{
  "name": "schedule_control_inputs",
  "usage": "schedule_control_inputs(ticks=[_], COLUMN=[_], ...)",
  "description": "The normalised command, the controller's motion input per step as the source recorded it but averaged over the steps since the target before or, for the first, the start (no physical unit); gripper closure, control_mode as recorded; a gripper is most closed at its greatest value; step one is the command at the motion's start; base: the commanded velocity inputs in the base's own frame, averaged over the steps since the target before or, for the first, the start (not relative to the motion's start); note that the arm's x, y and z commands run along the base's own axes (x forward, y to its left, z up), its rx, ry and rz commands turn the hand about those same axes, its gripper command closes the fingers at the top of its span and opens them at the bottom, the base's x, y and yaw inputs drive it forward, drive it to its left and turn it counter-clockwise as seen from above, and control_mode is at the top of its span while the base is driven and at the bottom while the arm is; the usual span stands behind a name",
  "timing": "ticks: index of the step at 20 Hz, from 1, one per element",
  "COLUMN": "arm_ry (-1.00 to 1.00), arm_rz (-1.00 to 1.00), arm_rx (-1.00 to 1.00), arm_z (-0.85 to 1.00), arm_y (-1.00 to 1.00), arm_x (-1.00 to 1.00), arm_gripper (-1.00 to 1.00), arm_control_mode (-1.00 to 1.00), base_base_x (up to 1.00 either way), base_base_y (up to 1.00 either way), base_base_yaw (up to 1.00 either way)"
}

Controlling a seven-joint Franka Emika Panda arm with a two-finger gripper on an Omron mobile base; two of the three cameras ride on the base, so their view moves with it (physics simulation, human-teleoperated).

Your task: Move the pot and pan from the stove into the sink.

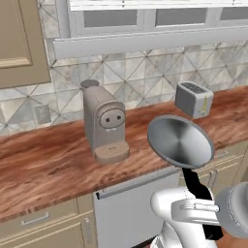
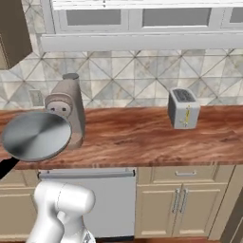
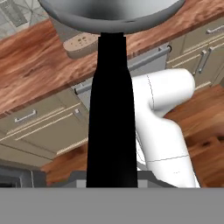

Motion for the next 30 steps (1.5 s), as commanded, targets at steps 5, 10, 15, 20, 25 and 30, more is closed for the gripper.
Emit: schedule_control_inputs(ticks=[5, 10, 15, 20, 25, 30], arm_ry=[0.00, 0.00, 0.00, 0.00, 0.00, 0.00], arm_rz=[0.00, 0.00, 0.00, 0.00, 0.00, 0.00], arm_rx=[0.00, 0.00, 0.00, 0.00, 0.00, 0.00], arm_z=[0.00, 0.00, 0.00, 0.00, 0.00, 0.00], arm_y=[0.00, 0.00, 0.00, 0.00, 0.00, 0.00], arm_x=[0.00, 0.00, 0.00, 0.00, 0.00, 0.00], arm_gripper=[1.00, 1.00, 1.00, 1.00, 1.00, 1.00], arm_control_mode=[1.00, 1.00, 1.00, 1.00, 1.00, 1.00], base_base_x=[0.00, 0.00, 0.00, 0.00, 0.00, 0.00], base_base_y=[-0.17, -0.17, -0.16, -0.16, -0.16, -0.16], base_base_yaw=[-0.45, -0.45, -0.45, -0.45, -0.45, -0.45])
